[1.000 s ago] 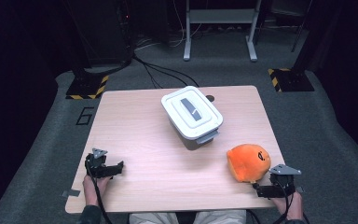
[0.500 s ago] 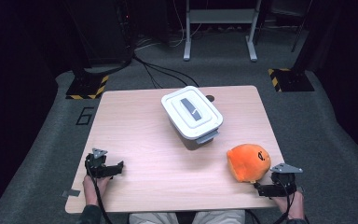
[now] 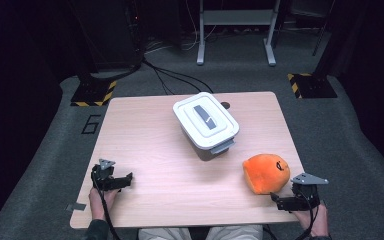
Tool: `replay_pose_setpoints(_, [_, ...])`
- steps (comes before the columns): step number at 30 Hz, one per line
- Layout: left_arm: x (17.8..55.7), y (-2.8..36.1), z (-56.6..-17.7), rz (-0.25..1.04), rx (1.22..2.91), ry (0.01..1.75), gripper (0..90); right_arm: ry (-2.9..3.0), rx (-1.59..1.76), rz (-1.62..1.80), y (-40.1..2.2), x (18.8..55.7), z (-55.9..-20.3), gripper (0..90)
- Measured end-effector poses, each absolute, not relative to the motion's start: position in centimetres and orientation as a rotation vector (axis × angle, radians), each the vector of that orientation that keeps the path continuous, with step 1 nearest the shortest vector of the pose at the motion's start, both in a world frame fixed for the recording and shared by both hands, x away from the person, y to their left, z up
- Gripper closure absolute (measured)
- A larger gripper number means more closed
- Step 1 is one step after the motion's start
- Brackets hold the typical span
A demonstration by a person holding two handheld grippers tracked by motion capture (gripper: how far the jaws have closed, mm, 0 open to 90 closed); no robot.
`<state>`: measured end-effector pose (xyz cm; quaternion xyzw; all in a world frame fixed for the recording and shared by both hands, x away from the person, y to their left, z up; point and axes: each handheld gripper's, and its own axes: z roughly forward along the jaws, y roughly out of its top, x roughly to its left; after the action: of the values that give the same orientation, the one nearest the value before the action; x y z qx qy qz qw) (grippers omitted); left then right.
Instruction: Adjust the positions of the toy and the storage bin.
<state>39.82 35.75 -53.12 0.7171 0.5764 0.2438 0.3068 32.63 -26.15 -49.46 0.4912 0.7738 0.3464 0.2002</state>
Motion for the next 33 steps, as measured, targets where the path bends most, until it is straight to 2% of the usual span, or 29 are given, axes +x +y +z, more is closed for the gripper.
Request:
replay_pose_setpoints(11, [39.8, 35.8, -53.1, 0.645, 1.897, 1.524, 2.1, 2.123, 1.32, 0.995, -24.4, 33.2, -45.9, 0.0])
replay_pose_setpoints(23, [39.8, 35.7, -53.1, 0.645, 1.897, 1.524, 2.1, 2.137, 1.315, 0.965, -22.9, 35.4, -45.5, 0.0])
replay_pose_setpoints(26, [39.8, 35.7, -53.1, 0.645, 1.897, 1.525, 2.1, 2.131, 1.36, 0.891, -22.2, 36.1, -46.6, 6.6])
replay_pose_setpoints(29, [39.8, 35.7, -53.1, 0.645, 1.897, 1.525, 2.1, 2.11, 1.363, 0.898, -21.9, 36.2, -47.1, 19.9])
replay_pose_setpoints(30, [39.8, 35.7, -53.1, 0.645, 1.897, 1.525, 2.1, 2.11, 1.363, 0.898, -21.9, 36.2, -47.1, 19.9])
replay_pose_setpoints(31, [39.8, 35.7, -53.1, 0.645, 1.896, 1.525, 2.1, 2.101, 1.375, 0.899, -21.6, 36.2, -47.2, 31.8])
replay_pose_setpoints(33, [39.8, 35.7, -53.1, 0.645, 1.897, 1.525, 2.1, 2.098, 1.376, 0.9, -21.6, 36.3, -47.4, 40.9])
